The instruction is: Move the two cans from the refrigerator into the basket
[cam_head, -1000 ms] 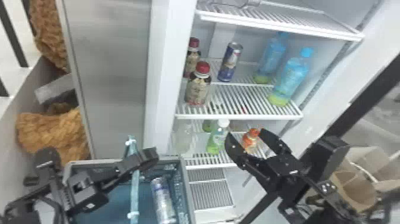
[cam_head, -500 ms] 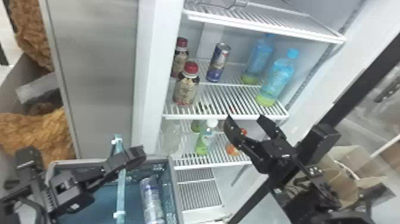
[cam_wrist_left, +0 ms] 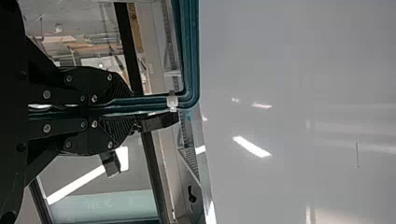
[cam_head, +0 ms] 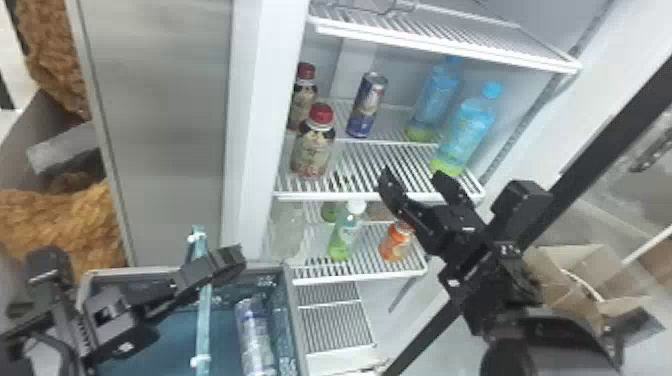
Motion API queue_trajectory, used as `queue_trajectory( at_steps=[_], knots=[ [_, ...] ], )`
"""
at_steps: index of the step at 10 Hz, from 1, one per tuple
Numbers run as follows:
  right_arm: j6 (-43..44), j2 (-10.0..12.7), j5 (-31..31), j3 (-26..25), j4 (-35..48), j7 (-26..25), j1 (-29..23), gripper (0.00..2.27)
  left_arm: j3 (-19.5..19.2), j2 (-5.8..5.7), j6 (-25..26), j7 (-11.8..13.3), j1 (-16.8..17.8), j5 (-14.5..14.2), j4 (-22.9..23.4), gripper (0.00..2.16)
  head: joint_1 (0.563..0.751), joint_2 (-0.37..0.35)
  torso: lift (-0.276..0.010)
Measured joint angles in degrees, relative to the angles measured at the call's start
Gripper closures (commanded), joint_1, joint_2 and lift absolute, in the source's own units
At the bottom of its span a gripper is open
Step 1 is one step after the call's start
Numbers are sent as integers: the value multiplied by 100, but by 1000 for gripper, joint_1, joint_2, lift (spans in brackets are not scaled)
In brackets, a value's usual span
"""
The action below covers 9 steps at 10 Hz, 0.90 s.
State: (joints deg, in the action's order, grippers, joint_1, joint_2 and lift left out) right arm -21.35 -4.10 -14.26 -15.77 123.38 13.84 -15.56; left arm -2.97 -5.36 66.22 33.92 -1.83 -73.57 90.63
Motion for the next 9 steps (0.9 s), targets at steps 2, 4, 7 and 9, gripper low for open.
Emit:
queue_trajectory(
  at_steps=[2, 4, 7, 9],
  knots=[
    [40, -3, 102, 0, -472, -11, 426, 107, 4, -1, 1, 0, -1, -11, 0, 1191, 695, -350, -31],
    [104, -10, 224, 0, -916, -6, 823, 104, 10, -9, 1, 0, -9, -17, 0, 1191, 695, -350, -31],
    [122, -29, 439, 29, -1535, -9, 1413, 104, 2, -13, 1, -2, -14, -23, 0, 1191, 695, -350, -31],
    [163, -69, 465, 169, -2041, -9, 1823, 104, 0, -17, -8, -9, -13, -24, 0, 1191, 695, -347, -31]
  ],
)
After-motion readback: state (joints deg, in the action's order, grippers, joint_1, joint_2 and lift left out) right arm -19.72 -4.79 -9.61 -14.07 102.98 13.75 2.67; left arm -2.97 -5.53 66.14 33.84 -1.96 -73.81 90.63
